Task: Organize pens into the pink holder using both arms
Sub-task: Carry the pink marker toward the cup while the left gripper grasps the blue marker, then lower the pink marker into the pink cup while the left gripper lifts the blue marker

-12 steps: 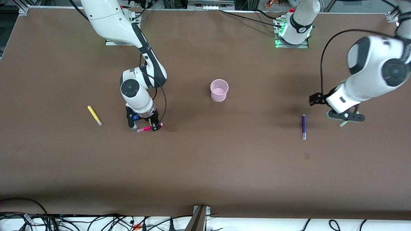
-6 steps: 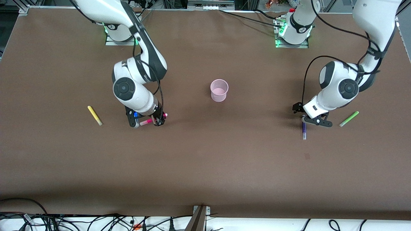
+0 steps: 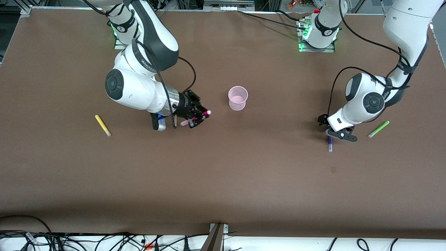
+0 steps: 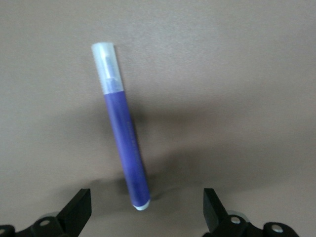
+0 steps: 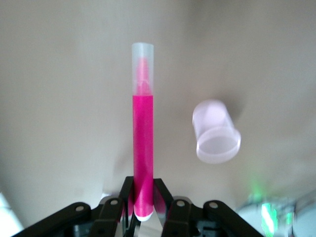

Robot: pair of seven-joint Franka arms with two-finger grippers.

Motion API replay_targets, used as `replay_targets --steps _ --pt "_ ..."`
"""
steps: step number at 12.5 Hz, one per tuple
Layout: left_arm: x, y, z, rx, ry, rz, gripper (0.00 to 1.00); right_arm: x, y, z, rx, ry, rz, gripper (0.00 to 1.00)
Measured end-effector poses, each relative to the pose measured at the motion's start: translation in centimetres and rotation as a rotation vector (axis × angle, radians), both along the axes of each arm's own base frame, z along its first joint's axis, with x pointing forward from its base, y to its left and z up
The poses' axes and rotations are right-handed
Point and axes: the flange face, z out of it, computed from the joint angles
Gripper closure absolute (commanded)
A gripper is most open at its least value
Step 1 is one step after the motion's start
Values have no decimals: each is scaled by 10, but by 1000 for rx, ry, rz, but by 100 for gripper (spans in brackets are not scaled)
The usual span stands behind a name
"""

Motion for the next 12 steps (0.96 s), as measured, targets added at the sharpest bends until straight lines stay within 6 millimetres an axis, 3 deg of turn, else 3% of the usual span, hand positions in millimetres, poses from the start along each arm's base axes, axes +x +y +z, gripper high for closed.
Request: replay_targets --steps 3,5,6,9,12 --pt "3 5 -4 -4 0 8 66 -1 18 22 194 52 -72 100" --pt "5 5 -5 -6 -2 9 94 -7 37 26 257 36 -107 100" --pt "6 5 -5 -7 -2 9 100 -13 48 21 276 21 -124 100" --pt "9 5 -4 -7 -4 9 100 -35 68 -25 408 -10 -161 100" --pt "22 10 12 25 77 15 100 -49 63 -64 462 -14 -120 100"
